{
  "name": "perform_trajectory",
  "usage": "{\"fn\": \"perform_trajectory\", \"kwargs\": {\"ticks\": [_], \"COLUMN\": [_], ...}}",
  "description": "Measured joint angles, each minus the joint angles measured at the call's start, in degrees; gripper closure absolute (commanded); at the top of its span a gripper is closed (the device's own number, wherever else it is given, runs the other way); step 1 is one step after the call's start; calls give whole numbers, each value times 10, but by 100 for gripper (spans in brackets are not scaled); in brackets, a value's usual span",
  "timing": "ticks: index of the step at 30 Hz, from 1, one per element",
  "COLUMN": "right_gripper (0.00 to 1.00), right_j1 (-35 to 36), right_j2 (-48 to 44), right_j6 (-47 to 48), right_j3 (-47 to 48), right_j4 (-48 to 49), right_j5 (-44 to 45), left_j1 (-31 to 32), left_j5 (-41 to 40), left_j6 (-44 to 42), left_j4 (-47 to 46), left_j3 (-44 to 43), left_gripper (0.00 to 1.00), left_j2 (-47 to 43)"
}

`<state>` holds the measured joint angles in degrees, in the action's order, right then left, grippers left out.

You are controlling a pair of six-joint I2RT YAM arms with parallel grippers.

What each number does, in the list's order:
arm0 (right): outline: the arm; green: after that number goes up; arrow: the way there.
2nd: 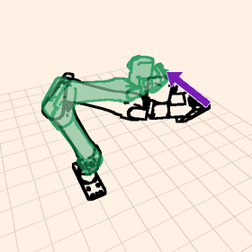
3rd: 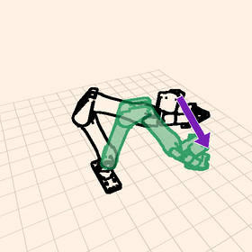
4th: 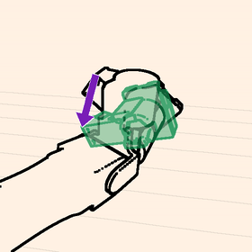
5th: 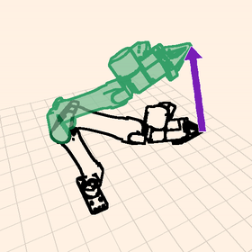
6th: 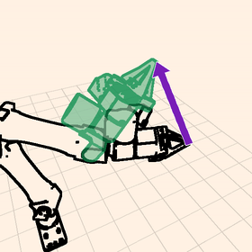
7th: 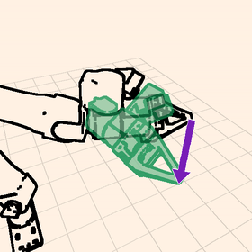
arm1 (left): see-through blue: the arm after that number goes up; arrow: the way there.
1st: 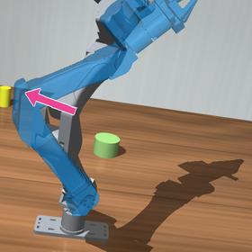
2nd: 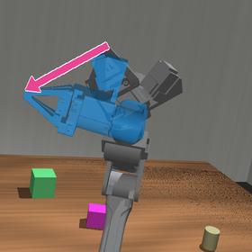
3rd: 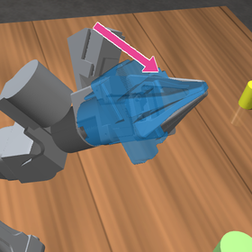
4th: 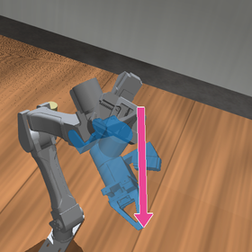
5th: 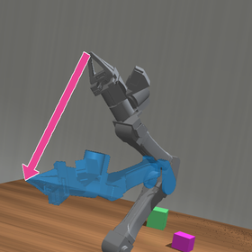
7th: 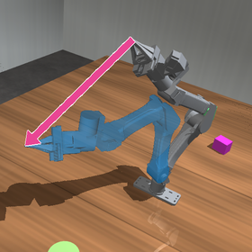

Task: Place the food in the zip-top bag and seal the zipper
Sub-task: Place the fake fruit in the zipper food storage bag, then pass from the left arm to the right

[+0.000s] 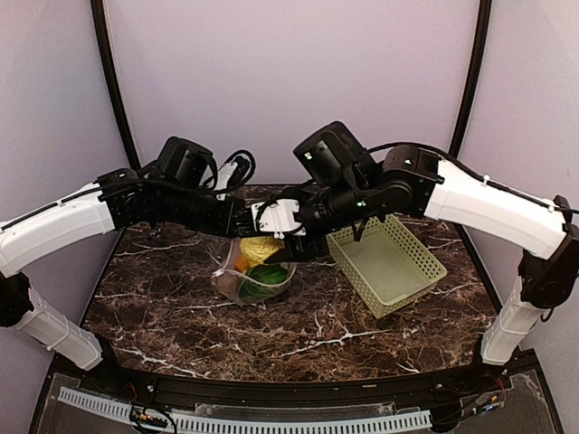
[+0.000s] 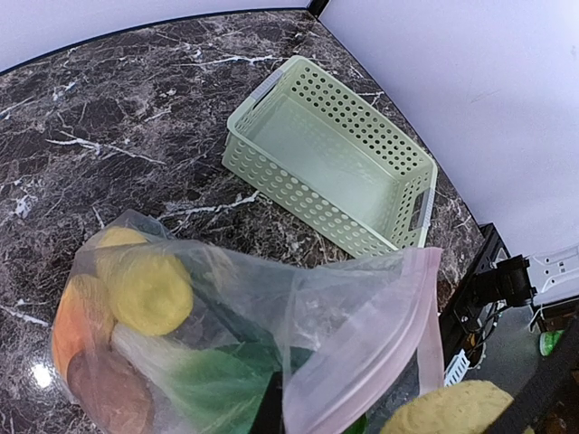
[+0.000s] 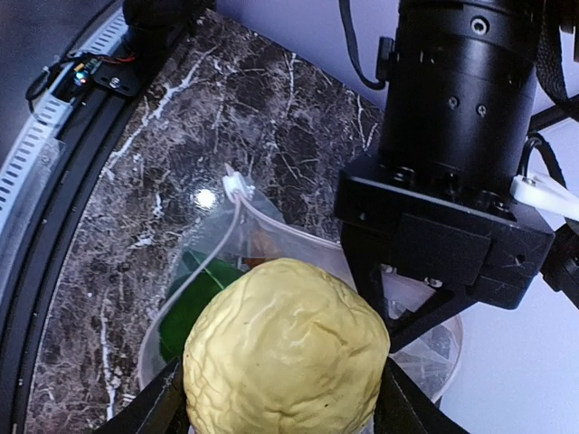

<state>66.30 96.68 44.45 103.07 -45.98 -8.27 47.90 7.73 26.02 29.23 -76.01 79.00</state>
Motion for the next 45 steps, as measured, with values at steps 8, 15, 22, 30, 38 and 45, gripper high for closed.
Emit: {"fn": "perform_trajectory", "kwargs": {"ticks": [8, 15, 22, 30, 38, 45], "right_gripper": [50, 42, 22, 19, 36, 51], "right_j1": [0, 0, 1, 1, 1, 2], "right_j2": [3, 13, 29, 27, -49, -69], "right_j6": [48, 72, 76, 53, 36, 47], "right_j3": [-43, -73, -79, -64, -63, -79], "right_j4": [64, 92, 114, 127, 49, -15], "right_j5": [97, 137, 166, 161, 45, -12], "left_j1": [-3, -5, -5, -4, -4, -4], "left_j5": [2, -7, -6, 2, 2, 2], "left_j6": [0, 0, 0, 0, -2, -4], "left_j4": [1, 0, -1, 0, 0, 0], "left_j3": [1, 6, 11, 15, 15, 15], "left_gripper": [99, 99, 99, 99, 99, 99], "left_j2": [-3, -7, -12, -12, -12, -12]}}
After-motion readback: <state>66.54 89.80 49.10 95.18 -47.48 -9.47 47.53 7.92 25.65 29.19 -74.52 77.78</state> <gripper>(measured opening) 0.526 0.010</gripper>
